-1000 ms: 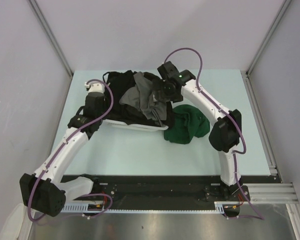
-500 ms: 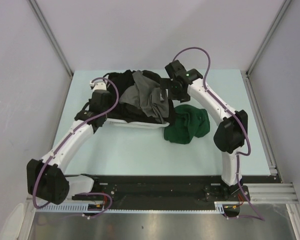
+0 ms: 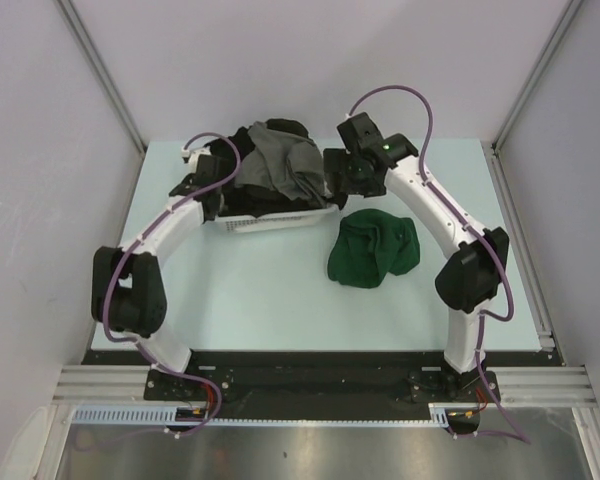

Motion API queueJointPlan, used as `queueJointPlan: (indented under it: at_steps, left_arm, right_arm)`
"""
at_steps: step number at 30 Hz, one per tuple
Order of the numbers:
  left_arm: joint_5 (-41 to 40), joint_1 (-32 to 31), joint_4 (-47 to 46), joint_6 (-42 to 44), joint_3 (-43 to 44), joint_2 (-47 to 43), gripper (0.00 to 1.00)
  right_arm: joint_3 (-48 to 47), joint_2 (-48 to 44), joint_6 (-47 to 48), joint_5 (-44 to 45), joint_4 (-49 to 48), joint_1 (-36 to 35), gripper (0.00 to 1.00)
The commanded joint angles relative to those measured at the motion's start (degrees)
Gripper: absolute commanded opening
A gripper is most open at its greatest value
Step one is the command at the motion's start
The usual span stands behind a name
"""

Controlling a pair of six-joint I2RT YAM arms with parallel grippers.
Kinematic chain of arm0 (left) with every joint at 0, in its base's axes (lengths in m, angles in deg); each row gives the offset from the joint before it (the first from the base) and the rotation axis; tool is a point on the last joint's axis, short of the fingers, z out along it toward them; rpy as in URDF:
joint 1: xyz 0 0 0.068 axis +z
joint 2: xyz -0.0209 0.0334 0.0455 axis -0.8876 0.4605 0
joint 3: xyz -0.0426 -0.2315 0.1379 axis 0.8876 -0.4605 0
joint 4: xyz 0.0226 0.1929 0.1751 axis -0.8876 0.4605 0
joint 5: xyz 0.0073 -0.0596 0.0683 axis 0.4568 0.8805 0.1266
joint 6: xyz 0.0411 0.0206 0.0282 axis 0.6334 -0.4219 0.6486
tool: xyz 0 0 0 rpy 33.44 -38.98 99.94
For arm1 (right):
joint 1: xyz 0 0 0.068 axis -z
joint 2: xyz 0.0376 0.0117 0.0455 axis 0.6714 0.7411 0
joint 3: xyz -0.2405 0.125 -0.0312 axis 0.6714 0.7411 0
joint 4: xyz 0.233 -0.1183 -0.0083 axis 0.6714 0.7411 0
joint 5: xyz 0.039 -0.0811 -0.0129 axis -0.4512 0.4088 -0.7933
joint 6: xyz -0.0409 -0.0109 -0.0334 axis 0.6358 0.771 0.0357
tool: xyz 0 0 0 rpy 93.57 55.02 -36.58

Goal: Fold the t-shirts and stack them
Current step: Move the tshirt to the center of the board

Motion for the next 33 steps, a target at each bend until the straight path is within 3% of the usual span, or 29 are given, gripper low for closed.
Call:
queueJointPlan:
  at_steps: [1, 4, 13, 17, 22, 28, 33]
  left_arm:
    - [-18.3, 7.0, 2.7, -2.7, 5.3, 3.1, 0.0]
    - [-22.6, 10.8, 3.9, -3.2, 7.9, 5.4, 0.0]
    - [-22.9, 19.6, 7.1, -3.0, 10.9, 12.6, 0.0]
    - [-23.5, 20.3, 8.7, -3.3, 10.2, 13.2, 0.0]
    - [-17.3, 19.7, 8.1, -4.2, 6.7, 11.0, 0.0]
    - [-18.6, 18.0, 9.3, -6.2, 5.4, 11.8, 0.0]
    - [-20.5, 17.9, 5.9, -2.1, 6.9, 14.5, 0.1]
  right_arm:
    - [-2.6, -3.0, 1.7, 0.2, 0.5, 1.1, 0.98]
    - [-2.6, -3.4, 2.1, -0.1, 0.6, 1.6, 0.98]
    - [-2.1, -1.9, 1.3, -2.3, 0.5, 3.1, 0.98]
    - [-4.1, 0.0, 0.8, -3.0, 0.5, 3.0, 0.98]
    - [-7.2, 2.4, 0.5, -3.2, 0.7, 2.9, 0.98]
    - [-10.2, 4.3, 0.4, -3.4, 1.5, 2.0, 0.99]
    - [-9.5, 3.9, 0.9, -3.8, 1.1, 1.5, 1.0]
